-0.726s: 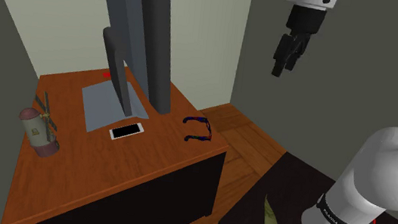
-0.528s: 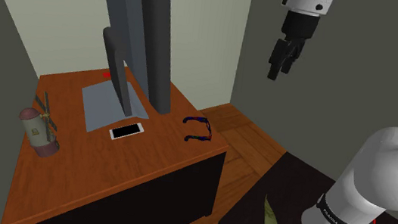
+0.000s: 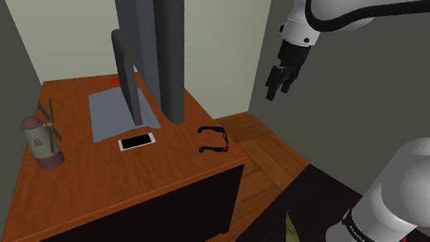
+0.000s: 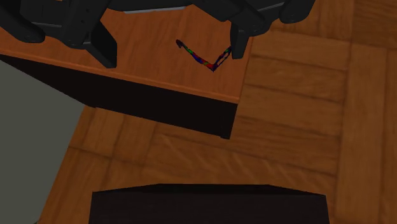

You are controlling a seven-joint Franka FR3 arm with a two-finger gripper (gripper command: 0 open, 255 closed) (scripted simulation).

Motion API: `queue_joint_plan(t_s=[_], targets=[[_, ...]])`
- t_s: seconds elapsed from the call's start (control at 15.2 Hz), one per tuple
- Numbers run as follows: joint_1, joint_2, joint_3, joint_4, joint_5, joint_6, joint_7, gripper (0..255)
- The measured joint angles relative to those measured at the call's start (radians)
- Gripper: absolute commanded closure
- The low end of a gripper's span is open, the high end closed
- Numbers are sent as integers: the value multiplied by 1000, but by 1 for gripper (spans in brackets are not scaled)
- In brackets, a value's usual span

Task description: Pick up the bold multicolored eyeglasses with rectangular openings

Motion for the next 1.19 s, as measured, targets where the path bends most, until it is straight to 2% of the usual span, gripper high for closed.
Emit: queue_joint_plan(t_s=[0.73,1.19], targets=[[-17,357,-42,23,-3,351,-66,0],[-21,637,-59,139,25,526,-111,0]])
